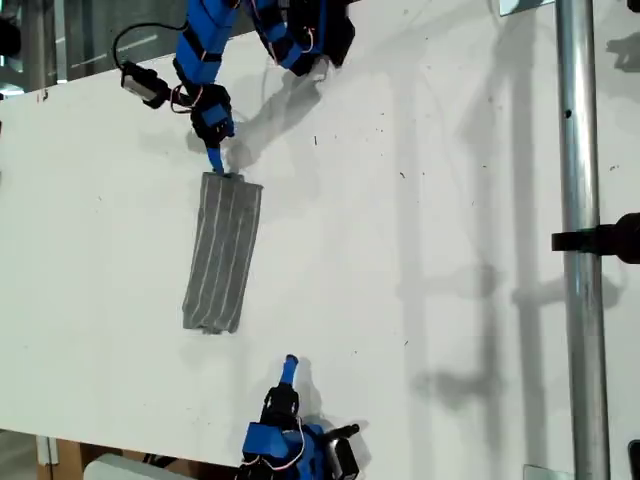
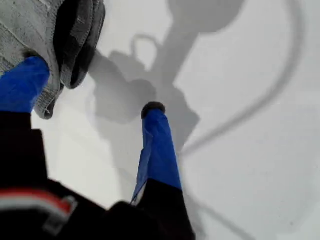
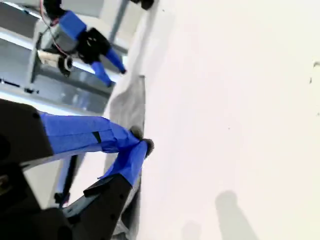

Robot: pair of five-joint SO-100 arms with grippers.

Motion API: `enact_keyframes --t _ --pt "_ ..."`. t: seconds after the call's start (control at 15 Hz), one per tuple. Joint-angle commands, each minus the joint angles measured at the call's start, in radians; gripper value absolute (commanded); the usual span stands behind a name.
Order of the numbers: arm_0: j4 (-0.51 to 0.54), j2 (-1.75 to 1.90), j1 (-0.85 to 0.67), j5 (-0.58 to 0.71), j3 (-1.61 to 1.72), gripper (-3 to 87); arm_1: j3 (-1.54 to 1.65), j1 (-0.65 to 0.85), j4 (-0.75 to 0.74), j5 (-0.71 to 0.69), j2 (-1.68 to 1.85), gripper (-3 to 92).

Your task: Grasp corners of a towel and fold twice.

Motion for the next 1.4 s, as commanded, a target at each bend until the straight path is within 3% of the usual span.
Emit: enact_keyframes --t 0.0,0.2,0.53,0.73,0.8,1.0,1.13,1.33 --pt "-0.006 0.061 0.031 -0.04 0.072 -2.9 -0.129 -0.049 -0.031 0.054 -0.094 39.1" --pt "-0.011 0.061 0.035 -0.055 0.12 -2.9 -0.225 -0.129 -0.104 0.11 -0.215 39.4" --pt "0.017 0.061 0.008 -0.063 0.126 -2.9 -0.546 -0.221 -0.078 0.149 -0.517 38.5" --pt "0.023 0.061 0.012 -0.075 0.127 -2.9 -0.67 -0.247 -0.1 0.133 -0.615 26.6" --pt "0.023 0.061 0.014 -0.077 0.127 -2.9 -0.716 -0.232 -0.023 0.13 -0.629 6.8" --pt "0.026 0.061 0.02 -0.084 0.127 -2.9 -0.703 -0.144 0.272 0.035 -0.526 0.2" --pt "0.026 0.061 0.011 -0.075 0.127 -2.9 -0.468 -0.095 0.334 -0.026 -0.242 -0.2" --pt "0.028 0.061 0.011 -0.071 0.127 -2.9 -0.23 -0.087 0.557 -0.008 0.238 -0.2"
